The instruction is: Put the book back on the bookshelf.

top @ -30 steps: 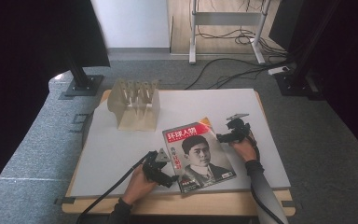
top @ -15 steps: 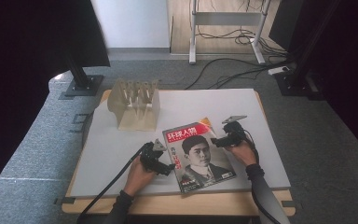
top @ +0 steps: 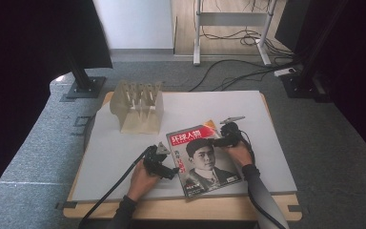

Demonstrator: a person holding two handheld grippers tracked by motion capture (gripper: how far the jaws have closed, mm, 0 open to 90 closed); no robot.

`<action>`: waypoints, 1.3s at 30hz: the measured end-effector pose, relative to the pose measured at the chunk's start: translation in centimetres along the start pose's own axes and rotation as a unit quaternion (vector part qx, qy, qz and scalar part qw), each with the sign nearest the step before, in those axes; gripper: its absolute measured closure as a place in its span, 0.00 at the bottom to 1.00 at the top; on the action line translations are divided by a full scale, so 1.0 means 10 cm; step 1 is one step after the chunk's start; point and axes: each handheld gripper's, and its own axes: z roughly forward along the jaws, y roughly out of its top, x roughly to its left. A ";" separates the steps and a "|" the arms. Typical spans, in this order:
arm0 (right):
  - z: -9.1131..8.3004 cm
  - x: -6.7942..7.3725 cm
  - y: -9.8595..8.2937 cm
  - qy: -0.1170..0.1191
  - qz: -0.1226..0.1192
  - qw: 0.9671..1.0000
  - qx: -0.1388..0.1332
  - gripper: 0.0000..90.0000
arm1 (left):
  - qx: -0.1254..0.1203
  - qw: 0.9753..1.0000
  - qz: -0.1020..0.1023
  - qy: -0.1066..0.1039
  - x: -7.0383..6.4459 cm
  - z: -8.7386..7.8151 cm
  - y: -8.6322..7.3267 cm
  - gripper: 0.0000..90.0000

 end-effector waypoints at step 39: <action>-0.22 0.33 0.23 0.015 -0.084 0.996 0.007 0.95 | -0.001 1.000 0.000 0.001 0.00 0.00 0.00 0.00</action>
